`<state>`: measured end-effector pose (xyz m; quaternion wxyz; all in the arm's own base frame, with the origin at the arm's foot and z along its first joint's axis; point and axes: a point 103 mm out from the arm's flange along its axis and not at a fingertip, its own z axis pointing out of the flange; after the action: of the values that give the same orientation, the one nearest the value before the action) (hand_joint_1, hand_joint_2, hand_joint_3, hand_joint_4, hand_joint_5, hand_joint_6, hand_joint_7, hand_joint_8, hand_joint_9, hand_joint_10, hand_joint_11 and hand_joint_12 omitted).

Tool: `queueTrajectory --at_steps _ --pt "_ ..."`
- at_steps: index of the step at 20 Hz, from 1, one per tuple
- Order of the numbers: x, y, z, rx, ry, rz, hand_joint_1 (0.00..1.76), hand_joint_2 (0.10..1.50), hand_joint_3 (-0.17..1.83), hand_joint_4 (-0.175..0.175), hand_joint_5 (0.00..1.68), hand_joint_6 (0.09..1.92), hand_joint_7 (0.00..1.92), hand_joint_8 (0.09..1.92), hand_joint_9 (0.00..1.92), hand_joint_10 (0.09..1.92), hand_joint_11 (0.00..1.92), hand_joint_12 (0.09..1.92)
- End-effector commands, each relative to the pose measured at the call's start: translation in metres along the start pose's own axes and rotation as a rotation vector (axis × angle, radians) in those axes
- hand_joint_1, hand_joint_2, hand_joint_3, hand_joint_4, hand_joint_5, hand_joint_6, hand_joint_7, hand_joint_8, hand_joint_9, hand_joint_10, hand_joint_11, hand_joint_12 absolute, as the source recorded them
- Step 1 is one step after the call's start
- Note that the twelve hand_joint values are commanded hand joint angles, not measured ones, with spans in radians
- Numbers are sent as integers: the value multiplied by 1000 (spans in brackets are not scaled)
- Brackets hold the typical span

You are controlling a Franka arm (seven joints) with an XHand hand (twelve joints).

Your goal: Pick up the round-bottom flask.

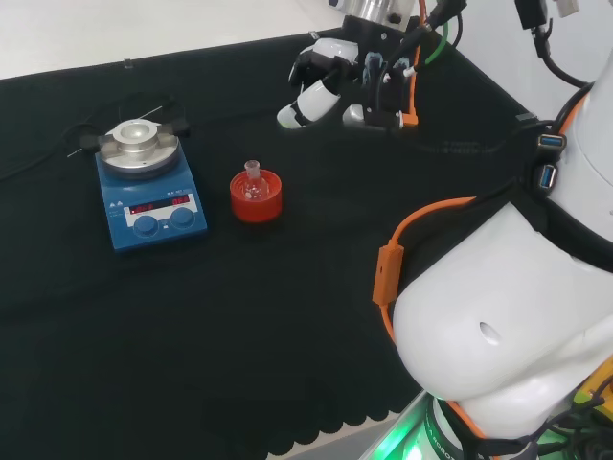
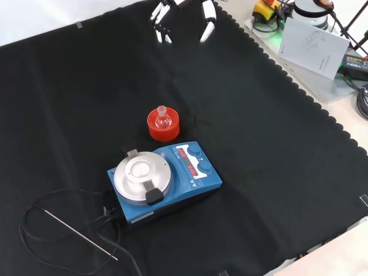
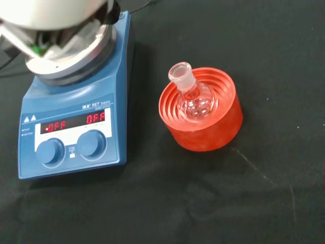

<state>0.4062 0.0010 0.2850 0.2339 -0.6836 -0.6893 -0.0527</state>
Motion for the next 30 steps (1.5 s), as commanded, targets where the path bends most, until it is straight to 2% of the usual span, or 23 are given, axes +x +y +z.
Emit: queueTrajectory --at_steps 1,12,17,20,25,30 --pt "-1 9 8 3 3 -11 890 383 854 -161 258 838 635 963 636 937 275 1471" --pt "-2 43 34 29 38 -29 893 381 858 -163 258 843 656 961 662 935 295 1466" --pt "2 55 32 18 26 -62 892 382 860 -164 258 844 661 961 667 934 297 1464" --pt "0 65 33 55 18 -76 892 382 860 -163 257 844 665 961 669 934 297 1464" --pt "-6 76 38 77 10 -116 890 381 859 -161 249 840 654 960 659 932 290 1464" --pt "-13 92 42 72 29 -116 888 381 859 -161 248 838 654 966 659 938 295 1467"
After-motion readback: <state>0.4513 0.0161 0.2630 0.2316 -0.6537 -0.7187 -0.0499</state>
